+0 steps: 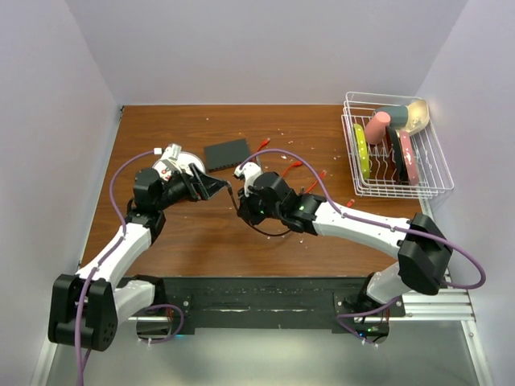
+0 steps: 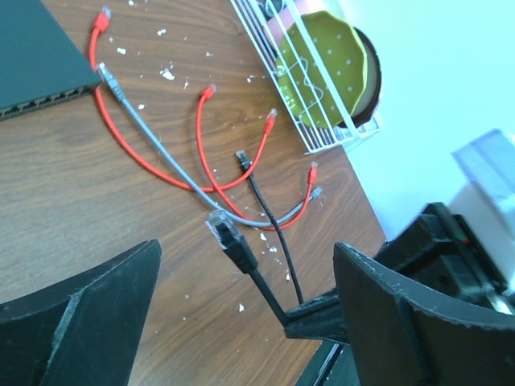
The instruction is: Insert the plug into the switch port
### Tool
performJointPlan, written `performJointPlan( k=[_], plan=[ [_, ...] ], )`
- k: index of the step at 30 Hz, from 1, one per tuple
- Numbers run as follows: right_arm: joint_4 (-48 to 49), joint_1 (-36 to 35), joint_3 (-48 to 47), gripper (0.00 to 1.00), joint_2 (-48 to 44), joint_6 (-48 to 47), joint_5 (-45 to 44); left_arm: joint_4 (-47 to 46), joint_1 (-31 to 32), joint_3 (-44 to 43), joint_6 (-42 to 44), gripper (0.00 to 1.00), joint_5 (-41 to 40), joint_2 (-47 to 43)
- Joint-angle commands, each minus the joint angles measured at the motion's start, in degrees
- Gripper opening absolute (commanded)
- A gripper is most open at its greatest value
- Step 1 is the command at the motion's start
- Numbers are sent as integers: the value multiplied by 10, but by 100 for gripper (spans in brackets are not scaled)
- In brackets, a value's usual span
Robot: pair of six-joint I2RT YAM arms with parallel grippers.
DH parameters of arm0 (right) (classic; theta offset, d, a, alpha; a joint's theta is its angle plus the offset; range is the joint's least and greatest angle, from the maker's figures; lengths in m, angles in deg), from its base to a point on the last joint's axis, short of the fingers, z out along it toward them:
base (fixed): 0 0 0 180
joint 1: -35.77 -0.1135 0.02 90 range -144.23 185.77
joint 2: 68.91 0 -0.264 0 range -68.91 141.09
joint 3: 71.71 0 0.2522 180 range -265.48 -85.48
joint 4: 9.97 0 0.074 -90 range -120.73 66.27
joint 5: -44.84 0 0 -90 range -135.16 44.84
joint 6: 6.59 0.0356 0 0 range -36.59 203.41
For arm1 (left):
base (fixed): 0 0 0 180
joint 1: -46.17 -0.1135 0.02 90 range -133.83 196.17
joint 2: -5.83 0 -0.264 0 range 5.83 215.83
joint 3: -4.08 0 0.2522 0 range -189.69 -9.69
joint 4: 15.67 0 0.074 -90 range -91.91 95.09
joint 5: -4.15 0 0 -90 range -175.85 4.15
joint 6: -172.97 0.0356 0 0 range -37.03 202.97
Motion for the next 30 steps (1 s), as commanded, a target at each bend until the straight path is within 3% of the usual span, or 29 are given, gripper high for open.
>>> performJointPlan(
  k=[1, 5, 9, 14, 18, 19, 20, 22, 23, 27, 30],
  plan=[
    [33, -10, 1, 0, -33, 5, 6, 1, 4, -24, -3, 90, 16, 12],
    [34, -13, 5, 0, -40, 6, 13, -14, 7, -21, -9, 82, 24, 25],
    [39, -17, 6, 0, -42, 8, 13, -32, 20, -19, -18, 68, 26, 40],
    [34, -22, 4, 0, -40, 7, 20, -69, 38, -12, -34, 62, 24, 56],
    [34, -25, 5, 0, -41, 5, 22, -92, 47, -9, -45, 52, 22, 65],
    [34, -26, 5, 0, -40, 4, 21, -97, 47, -7, -48, 47, 22, 67],
    [33, -26, 8, 0, -39, 2, 21, -101, 48, -5, -49, 31, 22, 68],
    [34, -27, 12, 0, -37, 0, 20, -109, 49, -2, -55, 14, 22, 65],
    [34, -27, 13, 0, -38, 0, 18, -111, 49, -2, -55, 0, 20, 65],
    [38, -27, 19, 0, -48, 10, 9, -139, 51, 7, -53, 0, 29, 57],
    [79, -26, 44, 34, -86, 26, 4, -205, 51, 31, -65, 0, 48, 39]
  ],
)
